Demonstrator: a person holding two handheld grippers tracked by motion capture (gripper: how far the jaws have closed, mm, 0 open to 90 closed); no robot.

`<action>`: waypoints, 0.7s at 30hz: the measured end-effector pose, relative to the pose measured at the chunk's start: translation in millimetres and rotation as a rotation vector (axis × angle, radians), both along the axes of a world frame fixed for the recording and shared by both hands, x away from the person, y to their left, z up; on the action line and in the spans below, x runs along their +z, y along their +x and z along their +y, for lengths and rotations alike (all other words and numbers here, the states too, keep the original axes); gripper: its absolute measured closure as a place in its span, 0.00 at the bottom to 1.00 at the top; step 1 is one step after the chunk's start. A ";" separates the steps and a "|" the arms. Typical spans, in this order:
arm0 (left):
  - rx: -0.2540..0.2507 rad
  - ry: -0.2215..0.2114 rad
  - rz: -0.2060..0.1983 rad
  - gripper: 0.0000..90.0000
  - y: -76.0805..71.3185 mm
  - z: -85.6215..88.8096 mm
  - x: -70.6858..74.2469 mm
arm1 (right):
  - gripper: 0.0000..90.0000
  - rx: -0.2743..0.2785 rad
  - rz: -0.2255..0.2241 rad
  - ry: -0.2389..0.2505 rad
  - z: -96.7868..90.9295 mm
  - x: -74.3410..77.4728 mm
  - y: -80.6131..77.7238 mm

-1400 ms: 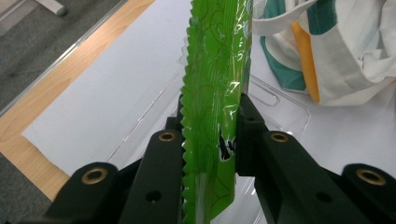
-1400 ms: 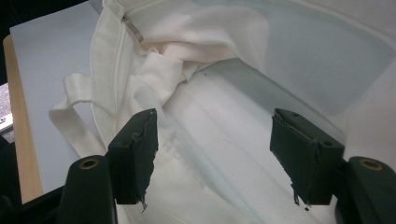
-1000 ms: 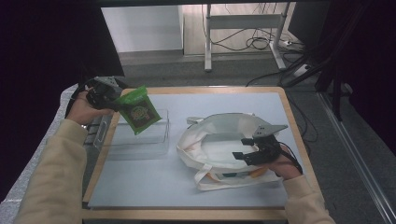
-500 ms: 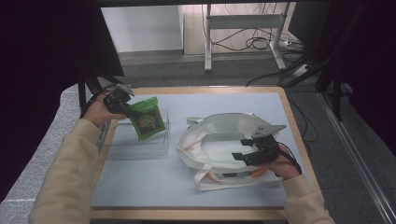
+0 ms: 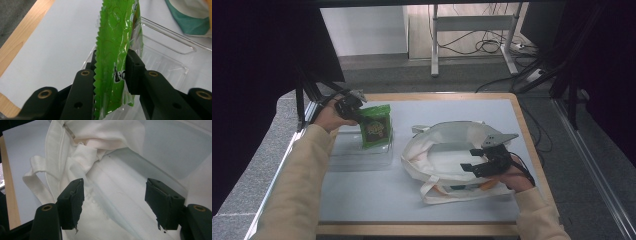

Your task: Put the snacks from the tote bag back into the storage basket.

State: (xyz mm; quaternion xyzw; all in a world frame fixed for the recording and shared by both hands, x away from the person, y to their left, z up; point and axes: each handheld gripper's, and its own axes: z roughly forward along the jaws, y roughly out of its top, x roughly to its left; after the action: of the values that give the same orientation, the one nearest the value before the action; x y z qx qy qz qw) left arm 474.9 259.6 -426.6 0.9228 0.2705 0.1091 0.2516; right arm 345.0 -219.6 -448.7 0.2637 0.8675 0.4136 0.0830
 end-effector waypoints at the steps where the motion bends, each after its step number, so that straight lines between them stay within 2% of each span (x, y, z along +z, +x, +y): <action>1: 0.004 0.001 -0.006 0.79 0.5 0.2 -0.7 | 0.35 0.000 0.000 0.000 -0.2 0.0 0.1; 6: 0.007 0.000 -0.047 0.74 0.1 -2.2 -1.2 | 0.35 -0.004 0.001 0.000 -1.1 -0.1 0.5; 9: 0.016 0.013 -0.099 0.64 -1.6 -4.6 1.2 | 0.34 -0.002 -0.001 0.000 -0.9 0.3 0.2; 10: 0.020 0.007 -0.124 0.60 -2.1 -4.2 3.8 | 0.34 -0.002 -0.002 0.001 -1.0 0.7 0.0; 14: 0.029 -0.027 -0.199 0.52 -5.3 -1.7 15.8 | 0.34 -0.003 0.002 0.005 -1.8 1.5 -0.2; 17: 0.016 -0.033 -0.223 0.51 -8.7 -2.4 25.1 | 0.34 -0.006 0.004 0.002 -1.9 0.6 0.7; 19: 0.016 -0.052 -0.247 0.50 -11.9 -2.8 31.4 | 0.34 -0.004 0.004 0.002 -1.6 0.4 0.9; 21: 0.015 -0.082 -0.252 0.49 -14.5 -2.5 36.6 | 0.34 -0.003 0.003 0.002 -1.4 0.3 0.8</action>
State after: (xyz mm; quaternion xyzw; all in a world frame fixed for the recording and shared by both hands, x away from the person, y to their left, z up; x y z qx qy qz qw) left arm 460.4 257.1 -390.0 0.8887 0.2479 0.2150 0.3202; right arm 345.8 -221.0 -448.4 0.2656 0.8668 0.4139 0.0819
